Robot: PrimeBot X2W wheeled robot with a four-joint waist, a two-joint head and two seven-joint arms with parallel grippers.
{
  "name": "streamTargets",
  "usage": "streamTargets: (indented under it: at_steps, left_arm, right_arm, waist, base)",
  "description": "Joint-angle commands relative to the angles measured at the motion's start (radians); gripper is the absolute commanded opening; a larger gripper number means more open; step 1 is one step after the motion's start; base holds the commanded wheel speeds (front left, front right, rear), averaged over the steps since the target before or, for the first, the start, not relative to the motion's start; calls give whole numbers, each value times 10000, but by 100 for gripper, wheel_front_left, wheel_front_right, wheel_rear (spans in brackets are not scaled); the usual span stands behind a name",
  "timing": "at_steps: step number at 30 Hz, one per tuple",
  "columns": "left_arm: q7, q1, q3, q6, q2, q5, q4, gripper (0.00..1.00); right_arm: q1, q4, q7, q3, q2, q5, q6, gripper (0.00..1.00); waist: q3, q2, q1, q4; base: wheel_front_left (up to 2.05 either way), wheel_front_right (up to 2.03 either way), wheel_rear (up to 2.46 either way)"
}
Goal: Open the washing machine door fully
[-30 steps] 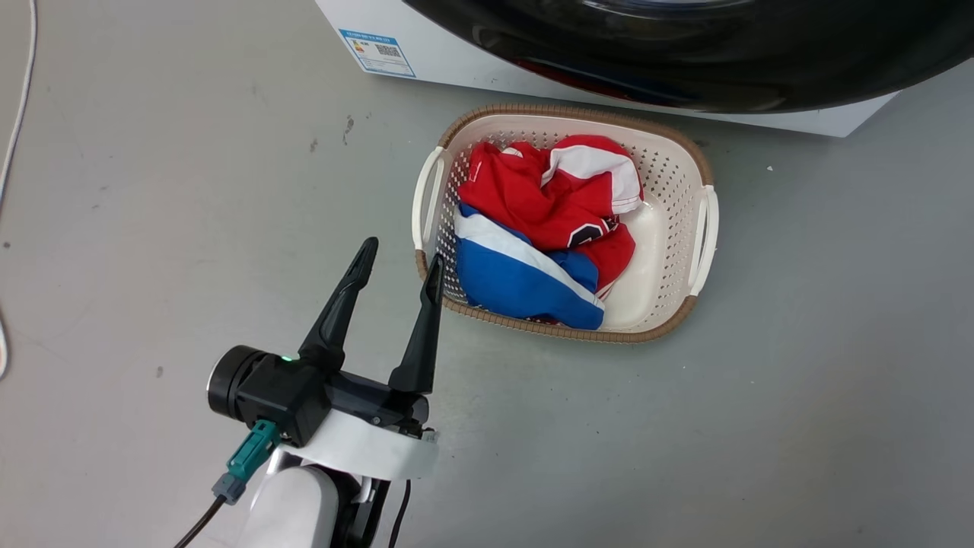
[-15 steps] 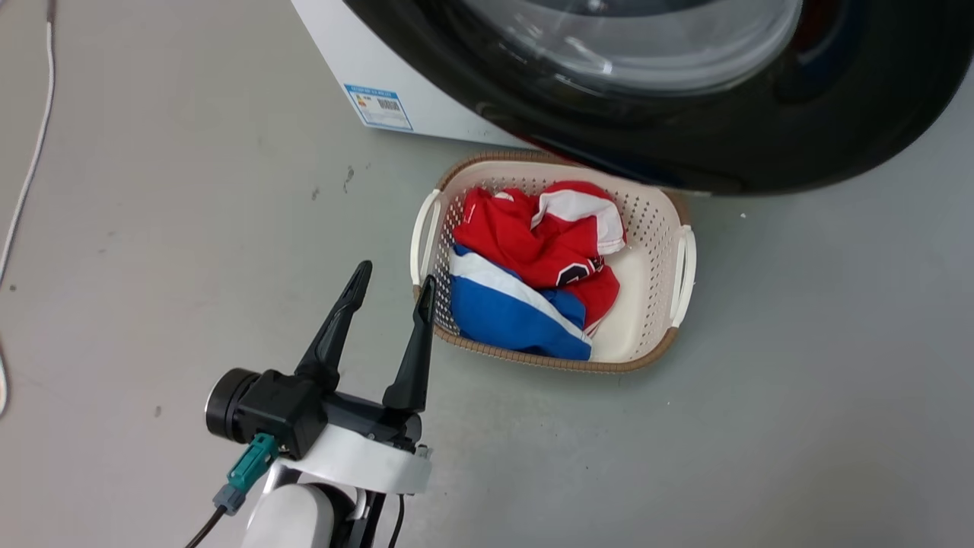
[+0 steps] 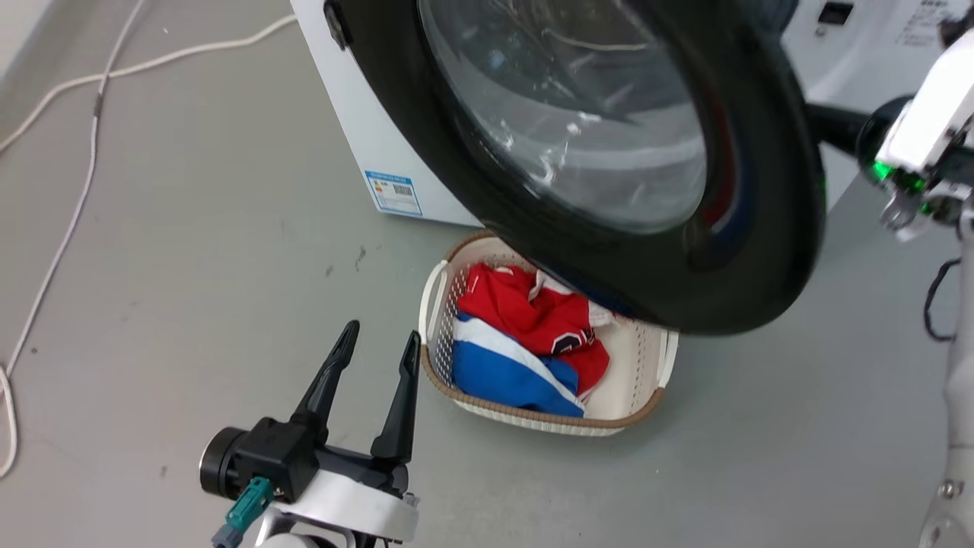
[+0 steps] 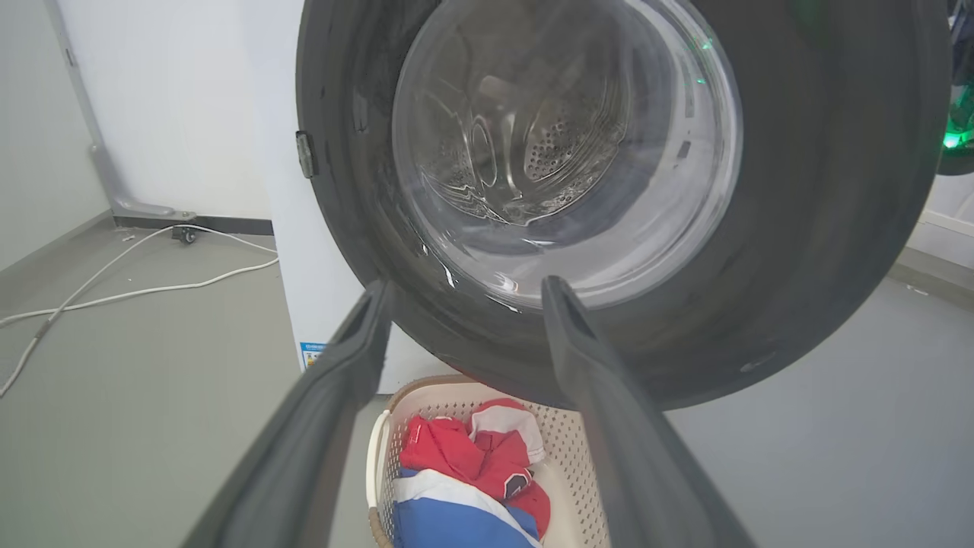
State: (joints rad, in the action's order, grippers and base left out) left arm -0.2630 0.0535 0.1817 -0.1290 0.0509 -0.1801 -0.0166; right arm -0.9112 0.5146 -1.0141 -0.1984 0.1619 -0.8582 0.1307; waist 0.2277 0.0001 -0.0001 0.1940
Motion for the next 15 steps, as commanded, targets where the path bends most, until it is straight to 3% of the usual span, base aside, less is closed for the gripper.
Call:
streamTargets:
  at_steps: [1,15]
  left_arm:
    - [-28,-172,-63,9,-10,42,5,100]
    - [-27,-972,-346,15,-10,107,24,100]
  right_arm:
    - [374,-104,-91,138,-137,-113,0,0]
    - [3202,-1392,-75,663,-964,-1726,0,0]
  waist:
    - [-403,-1,1,96]
    - [-1707,-1,1,687]
  base:
    - [0,0,0]
    - [0,0,0]
